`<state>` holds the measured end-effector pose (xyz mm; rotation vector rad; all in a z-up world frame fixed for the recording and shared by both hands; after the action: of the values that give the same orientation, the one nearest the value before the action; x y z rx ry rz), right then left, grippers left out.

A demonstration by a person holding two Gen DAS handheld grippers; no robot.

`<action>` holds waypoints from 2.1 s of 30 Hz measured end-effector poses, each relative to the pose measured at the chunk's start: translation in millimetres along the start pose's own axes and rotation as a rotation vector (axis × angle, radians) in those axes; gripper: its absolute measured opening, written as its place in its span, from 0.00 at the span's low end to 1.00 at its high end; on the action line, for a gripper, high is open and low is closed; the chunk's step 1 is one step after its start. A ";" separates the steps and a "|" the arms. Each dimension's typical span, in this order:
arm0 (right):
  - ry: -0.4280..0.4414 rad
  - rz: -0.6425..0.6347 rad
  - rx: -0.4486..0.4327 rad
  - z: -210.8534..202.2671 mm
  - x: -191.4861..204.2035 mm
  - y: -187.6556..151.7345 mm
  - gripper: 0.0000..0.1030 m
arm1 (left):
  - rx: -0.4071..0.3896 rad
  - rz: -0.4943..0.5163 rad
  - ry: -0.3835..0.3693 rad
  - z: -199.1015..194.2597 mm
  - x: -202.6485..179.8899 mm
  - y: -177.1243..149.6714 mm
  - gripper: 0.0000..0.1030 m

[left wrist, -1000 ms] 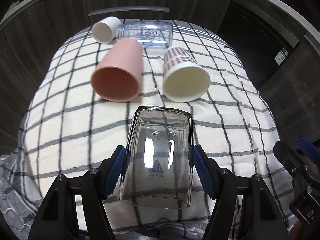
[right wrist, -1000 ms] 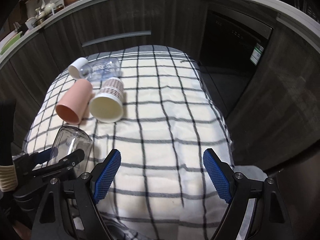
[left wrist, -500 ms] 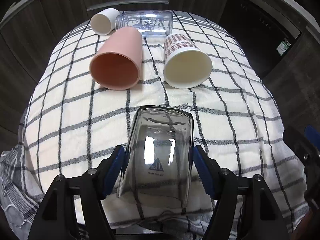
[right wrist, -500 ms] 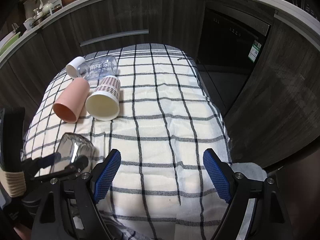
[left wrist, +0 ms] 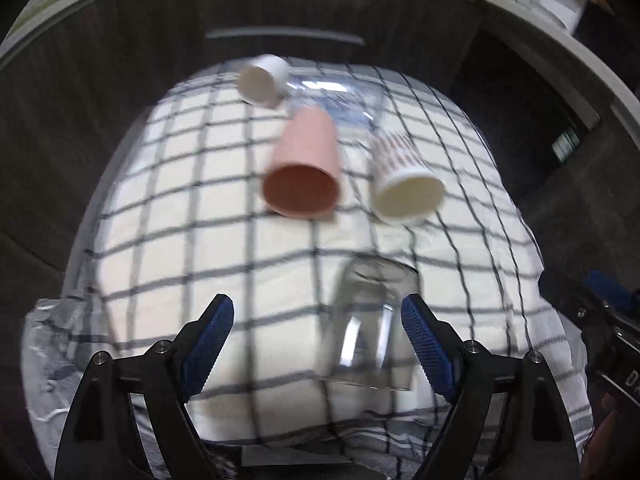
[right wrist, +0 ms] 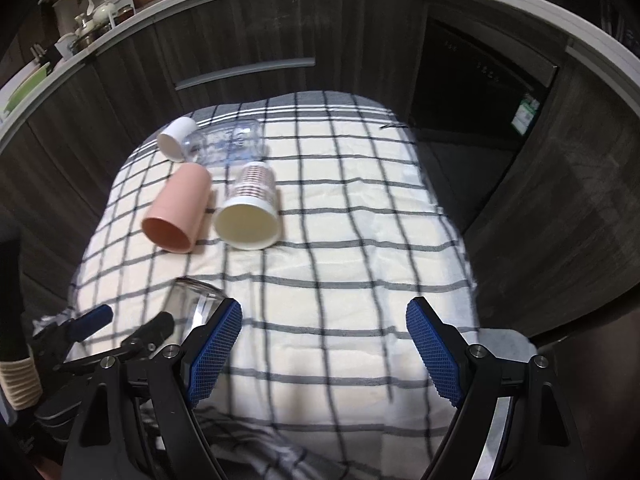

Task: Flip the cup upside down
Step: 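Lift the glass tumbler with the right tool and rotate it upside down, then lower the inverted glass tumbler onto the cloth with the right tool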

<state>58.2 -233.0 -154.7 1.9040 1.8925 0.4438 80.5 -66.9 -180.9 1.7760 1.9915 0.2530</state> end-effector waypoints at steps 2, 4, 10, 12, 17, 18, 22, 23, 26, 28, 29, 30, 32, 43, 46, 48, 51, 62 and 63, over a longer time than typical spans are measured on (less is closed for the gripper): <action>0.039 0.002 0.035 4.2 12.6 4.9 0.82 | -0.035 -0.039 0.010 -9.8 17.6 12.2 0.86; 0.092 0.005 0.089 12.2 28.4 9.3 0.82 | -0.067 -0.072 0.019 -17.2 32.8 22.7 0.88; 0.239 0.037 0.330 48.7 71.2 11.8 0.82 | -0.129 -0.155 0.022 -28.3 75.3 52.6 0.89; 0.258 0.050 0.414 61.1 80.0 10.7 0.82 | -0.131 -0.166 0.010 -27.8 82.9 61.5 0.89; 0.277 0.046 0.624 89.7 99.8 1.4 0.82 | -0.126 -0.162 -0.017 -22.0 87.6 79.9 0.90; 0.276 0.041 0.669 95.3 103.5 -1.3 0.82 | -0.124 -0.160 -0.017 -19.9 88.6 82.7 0.90; 0.274 0.038 0.793 111.3 114.1 -9.8 0.82 | -0.115 -0.185 -0.026 -11.2 98.4 91.2 0.90; 0.269 0.030 0.811 115.3 116.7 -10.8 0.82 | -0.113 -0.190 -0.026 -8.9 100.7 91.8 0.90; 0.252 0.003 0.886 127.2 123.4 -18.1 0.82 | -0.097 -0.199 -0.032 -0.3 103.6 92.2 0.90; 0.231 -0.021 0.928 136.8 127.5 -22.9 0.82 | -0.085 -0.202 -0.035 5.4 104.4 92.2 0.90; 0.223 -0.033 0.944 141.1 129.6 -25.1 0.82 | -0.076 -0.206 -0.038 9.0 105.2 91.5 0.90; 0.216 -0.044 0.963 145.3 132.0 -28.1 0.82 | -0.068 -0.211 -0.041 12.2 106.0 90.9 0.90; 0.210 -0.057 0.987 150.8 136.6 -32.3 0.81 | -0.056 -0.220 -0.046 17.5 107.8 89.9 0.90; 0.218 -0.093 0.939 146.3 144.3 -45.6 0.69 | -0.042 -0.207 -0.047 26.3 104.6 81.3 0.90; 0.237 -0.075 0.850 128.8 143.0 -38.8 0.68 | -0.059 -0.201 -0.050 20.6 101.1 77.7 0.90; 0.241 -0.075 0.748 112.7 141.7 -28.4 0.68 | -0.075 -0.198 -0.053 16.8 99.7 75.8 0.90; 0.230 -0.095 0.580 89.7 144.0 -14.1 0.67 | -0.102 -0.202 -0.052 13.9 99.7 72.9 0.90; 0.057 -0.150 0.184 45.3 105.8 37.9 0.66 | -0.126 -0.182 -0.030 28.0 101.9 59.3 0.90; 0.047 -0.154 0.179 43.5 108.0 39.0 0.66 | -0.126 -0.177 -0.029 29.6 101.0 58.8 0.90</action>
<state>116.3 -127.7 -179.7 1.8528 2.1548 0.2824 139.8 35.7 -203.2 1.5085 2.0495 0.2868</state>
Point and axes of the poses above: each gripper's, at about its wrist camera, not at the fingertips, and z roughly the way its jaws point, x to its left, y to its top, the point moved 10 cm from there along z, roughly the way its jaws point, and after that the axes turned 11 degrees about -z, right-handed, at the moved point
